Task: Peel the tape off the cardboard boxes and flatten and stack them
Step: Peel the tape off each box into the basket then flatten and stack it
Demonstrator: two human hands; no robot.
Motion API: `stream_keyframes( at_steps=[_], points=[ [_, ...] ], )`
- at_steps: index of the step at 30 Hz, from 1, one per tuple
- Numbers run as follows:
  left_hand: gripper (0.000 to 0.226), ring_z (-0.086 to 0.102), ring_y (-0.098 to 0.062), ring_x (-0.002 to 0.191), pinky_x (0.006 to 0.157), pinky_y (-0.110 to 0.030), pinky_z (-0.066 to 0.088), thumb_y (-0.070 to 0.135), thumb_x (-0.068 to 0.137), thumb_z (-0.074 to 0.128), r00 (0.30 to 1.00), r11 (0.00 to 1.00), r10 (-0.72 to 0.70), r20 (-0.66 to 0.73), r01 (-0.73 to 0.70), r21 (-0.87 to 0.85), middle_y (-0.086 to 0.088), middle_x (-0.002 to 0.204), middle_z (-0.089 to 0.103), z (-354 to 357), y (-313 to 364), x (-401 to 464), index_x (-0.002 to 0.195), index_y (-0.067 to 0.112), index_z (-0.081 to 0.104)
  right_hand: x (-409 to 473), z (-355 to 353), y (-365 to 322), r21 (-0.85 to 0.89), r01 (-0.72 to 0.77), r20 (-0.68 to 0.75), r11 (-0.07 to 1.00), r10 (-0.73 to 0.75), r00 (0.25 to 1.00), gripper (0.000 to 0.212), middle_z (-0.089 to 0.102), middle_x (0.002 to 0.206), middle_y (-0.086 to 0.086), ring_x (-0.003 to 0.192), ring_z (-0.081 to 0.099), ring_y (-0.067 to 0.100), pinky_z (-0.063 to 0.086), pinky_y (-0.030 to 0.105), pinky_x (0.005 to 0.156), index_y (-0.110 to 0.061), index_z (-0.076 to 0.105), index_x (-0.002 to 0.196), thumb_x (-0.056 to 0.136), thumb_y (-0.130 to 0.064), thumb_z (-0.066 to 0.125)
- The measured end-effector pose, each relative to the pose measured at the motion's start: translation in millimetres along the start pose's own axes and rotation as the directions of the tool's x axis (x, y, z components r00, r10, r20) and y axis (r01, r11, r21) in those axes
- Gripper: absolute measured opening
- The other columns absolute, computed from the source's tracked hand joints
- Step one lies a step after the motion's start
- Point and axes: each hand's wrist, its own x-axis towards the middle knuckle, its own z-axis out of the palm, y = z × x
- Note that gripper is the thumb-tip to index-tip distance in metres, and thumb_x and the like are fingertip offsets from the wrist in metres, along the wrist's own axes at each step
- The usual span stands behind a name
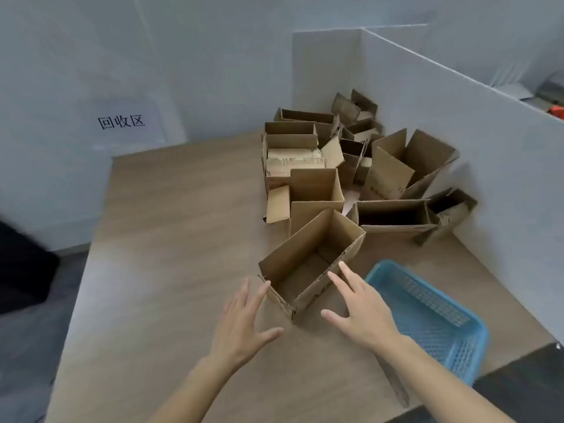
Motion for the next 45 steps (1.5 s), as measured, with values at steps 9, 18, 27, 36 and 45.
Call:
stream_keyframes(
  at_steps=[9, 18, 27, 36, 45],
  points=[
    [0.116, 0.024, -0.031, 0.151, 0.12, -0.047, 0.03, 0.066, 0.069, 0.079, 0.995, 0.994, 0.011, -0.095, -0.021, -0.105, -0.01, 0.17, 0.005, 52.0, -10.1, 55.1, 0.152, 0.065, -0.002, 26.2, 36.8, 21.0, 0.087, 0.091, -0.138, 0.992, -0.079, 0.987, 0.086, -0.002, 0.168, -0.022, 0.147, 0.033, 0.012, 0.043, 0.031, 0.111, -0.048, 0.009, 0.157, 0.091, -0.052, 0.064],
    [0.108, 0.042, -0.018, 0.137, 0.105, -0.036, 0.049, 0.046, 0.069, 0.089, 0.978, 0.96, 0.037, -0.203, -0.092, -0.266, 0.007, 0.151, 0.021, 88.3, -12.9, 75.6, 0.149, 0.065, 0.021, 28.9, 55.5, 30.7, 0.1, 0.132, -0.198, 0.986, -0.11, 0.974, 0.092, -0.001, 0.168, -0.022, 0.138, 0.045, 0.012, 0.052, 0.025, 0.094, -0.05, 0.007, 0.158, 0.089, -0.046, 0.068],
    [0.089, 0.043, 0.007, 0.126, 0.096, -0.003, 0.035, 0.049, 0.07, 0.08, 0.951, 0.921, 0.061, -0.303, -0.17, -0.35, 0.012, 0.142, 0.036, 43.5, -39.1, 46.8, 0.147, 0.057, 0.036, 25.8, 46.4, 20.3, 0.12, 0.117, -0.173, 0.986, -0.095, 0.98, 0.095, -0.004, 0.167, -0.025, 0.146, 0.034, 0.01, 0.046, 0.028, 0.105, -0.049, 0.001, 0.158, 0.091, -0.048, 0.067],
    [0.079, 0.052, 0.015, 0.119, 0.09, -0.006, 0.044, 0.057, 0.067, 0.078, 0.923, 0.832, -0.167, -0.347, -0.057, -0.552, 0.037, 0.132, 0.049, -35.0, -85.2, 4.3, 0.133, 0.064, 0.035, 49.1, 33.8, -35.3, 0.26, 0.026, -0.1, 0.965, 0.0, 0.995, 0.109, -0.007, 0.169, -0.018, 0.149, 0.031, 0.015, 0.042, 0.039, 0.112, -0.04, -0.006, 0.16, 0.086, -0.054, 0.073],
    [0.052, 0.069, 0.0, 0.089, 0.069, -0.008, 0.048, 0.063, 0.069, 0.077, 0.811, 0.584, -0.493, -0.313, 0.042, -0.811, 0.004, 0.099, 0.068, -51.2, -90.9, -18.4, 0.101, 0.033, 0.05, 55.8, 47.3, -62.9, 0.398, -0.003, -0.051, 0.917, 0.026, 0.998, 0.104, 0.023, 0.15, -0.016, 0.132, 0.041, 0.009, 0.045, 0.038, 0.106, -0.042, 0.013, 0.157, 0.08, -0.04, 0.084]
  ],
)
